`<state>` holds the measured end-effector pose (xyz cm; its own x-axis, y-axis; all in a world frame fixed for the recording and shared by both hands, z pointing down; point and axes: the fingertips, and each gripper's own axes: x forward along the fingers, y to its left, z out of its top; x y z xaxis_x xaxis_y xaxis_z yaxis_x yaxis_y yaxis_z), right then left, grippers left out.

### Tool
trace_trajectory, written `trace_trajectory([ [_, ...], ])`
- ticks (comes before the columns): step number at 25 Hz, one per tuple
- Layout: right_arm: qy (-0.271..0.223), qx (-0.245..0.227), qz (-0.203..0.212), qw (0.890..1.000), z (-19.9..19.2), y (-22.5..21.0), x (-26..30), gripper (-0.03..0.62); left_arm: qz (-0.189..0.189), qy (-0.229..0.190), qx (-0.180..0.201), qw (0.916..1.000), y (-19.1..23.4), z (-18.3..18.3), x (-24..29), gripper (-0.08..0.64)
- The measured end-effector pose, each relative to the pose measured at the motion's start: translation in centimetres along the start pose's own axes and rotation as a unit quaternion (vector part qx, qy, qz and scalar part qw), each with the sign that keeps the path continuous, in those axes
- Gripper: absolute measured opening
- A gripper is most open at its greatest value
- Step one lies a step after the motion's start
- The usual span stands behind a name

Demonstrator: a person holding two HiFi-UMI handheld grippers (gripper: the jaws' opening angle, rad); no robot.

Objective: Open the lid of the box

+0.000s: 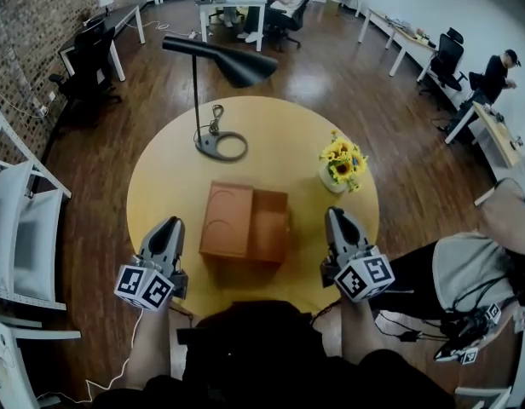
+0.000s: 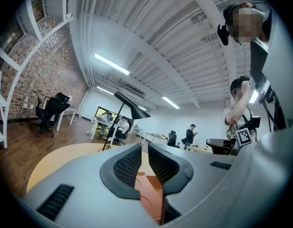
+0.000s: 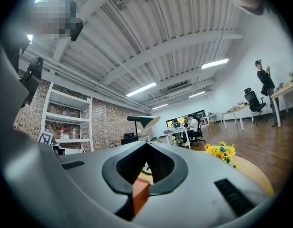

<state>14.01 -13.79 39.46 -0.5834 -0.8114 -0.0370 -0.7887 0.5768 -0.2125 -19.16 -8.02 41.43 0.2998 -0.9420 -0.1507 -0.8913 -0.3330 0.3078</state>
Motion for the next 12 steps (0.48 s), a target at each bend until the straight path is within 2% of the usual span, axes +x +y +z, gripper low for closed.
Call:
trace_trajectory([
  [12,0.017,0.001,0.006,1.0,-1.3,0.5,-0.4,0.002,0.008,0.006,-0.002,0.9999,0.0,-0.7,-0.8,0.038],
])
